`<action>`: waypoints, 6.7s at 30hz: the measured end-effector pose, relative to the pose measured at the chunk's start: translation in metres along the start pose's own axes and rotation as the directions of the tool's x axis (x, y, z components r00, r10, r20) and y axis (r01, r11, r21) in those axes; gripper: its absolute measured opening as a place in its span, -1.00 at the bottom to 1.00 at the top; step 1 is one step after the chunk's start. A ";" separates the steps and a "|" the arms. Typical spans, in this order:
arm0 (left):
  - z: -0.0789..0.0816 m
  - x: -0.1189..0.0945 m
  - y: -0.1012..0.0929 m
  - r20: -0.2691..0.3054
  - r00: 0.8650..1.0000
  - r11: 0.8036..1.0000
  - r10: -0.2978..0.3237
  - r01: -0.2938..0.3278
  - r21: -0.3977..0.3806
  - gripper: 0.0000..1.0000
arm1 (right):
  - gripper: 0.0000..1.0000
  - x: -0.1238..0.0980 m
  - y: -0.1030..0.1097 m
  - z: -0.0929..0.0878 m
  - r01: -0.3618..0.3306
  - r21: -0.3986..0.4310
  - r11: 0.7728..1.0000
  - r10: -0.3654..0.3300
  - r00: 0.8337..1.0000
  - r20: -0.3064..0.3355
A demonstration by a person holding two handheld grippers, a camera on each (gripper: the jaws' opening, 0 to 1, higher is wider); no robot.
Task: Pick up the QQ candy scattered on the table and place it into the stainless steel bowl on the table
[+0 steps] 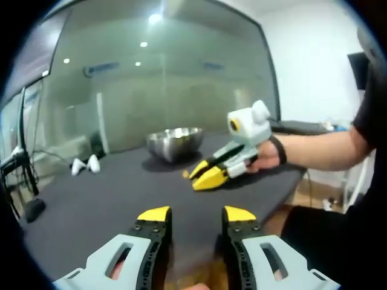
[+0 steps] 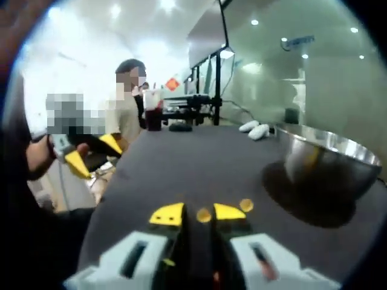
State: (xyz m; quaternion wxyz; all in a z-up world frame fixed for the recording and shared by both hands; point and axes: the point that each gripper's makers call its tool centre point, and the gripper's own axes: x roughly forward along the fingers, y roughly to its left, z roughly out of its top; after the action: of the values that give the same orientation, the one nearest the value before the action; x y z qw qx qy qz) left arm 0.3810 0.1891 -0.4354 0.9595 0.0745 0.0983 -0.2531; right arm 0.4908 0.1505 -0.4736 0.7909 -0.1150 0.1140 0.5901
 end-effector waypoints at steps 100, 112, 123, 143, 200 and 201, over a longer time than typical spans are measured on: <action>0.009 0.012 -0.001 0.006 0.999 0.999 -0.031 0.031 0.011 -0.30 | -0.64 -0.097 -0.117 0.070 0.390 0.174 0.904 -0.423 0.877 0.229; 0.007 0.016 -0.006 -0.004 0.999 0.999 -0.043 0.043 0.019 -0.30 | -0.62 -0.100 -0.070 0.012 0.287 0.081 0.955 -0.295 0.948 0.117; 0.007 0.015 -0.006 -0.004 0.999 0.999 -0.040 0.040 0.025 -0.30 | -0.62 -0.074 -0.047 0.001 0.213 0.050 0.976 -0.216 0.974 0.066; 0.005 0.007 0.002 -0.003 1.000 1.000 -0.018 0.018 0.018 -0.30 | -0.54 -0.012 -0.046 -0.003 0.102 0.037 0.994 -0.103 0.995 0.002; 0.014 0.004 0.000 0.000 1.000 0.999 -0.019 0.019 0.037 -0.30 | -0.81 -0.068 -0.040 0.059 0.165 -0.026 0.986 -0.160 0.978 0.131; 0.015 0.004 -0.001 0.003 1.000 0.999 -0.019 0.019 0.039 -0.30 | -0.81 -0.069 -0.041 0.062 0.170 -0.026 0.985 -0.164 0.977 0.139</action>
State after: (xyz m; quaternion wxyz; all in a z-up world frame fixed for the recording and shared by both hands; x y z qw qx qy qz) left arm 0.3863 0.1839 -0.4219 0.9556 0.0917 0.0924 -0.2643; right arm 0.5142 0.0958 -0.3907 0.8413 -0.0983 0.0384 0.5301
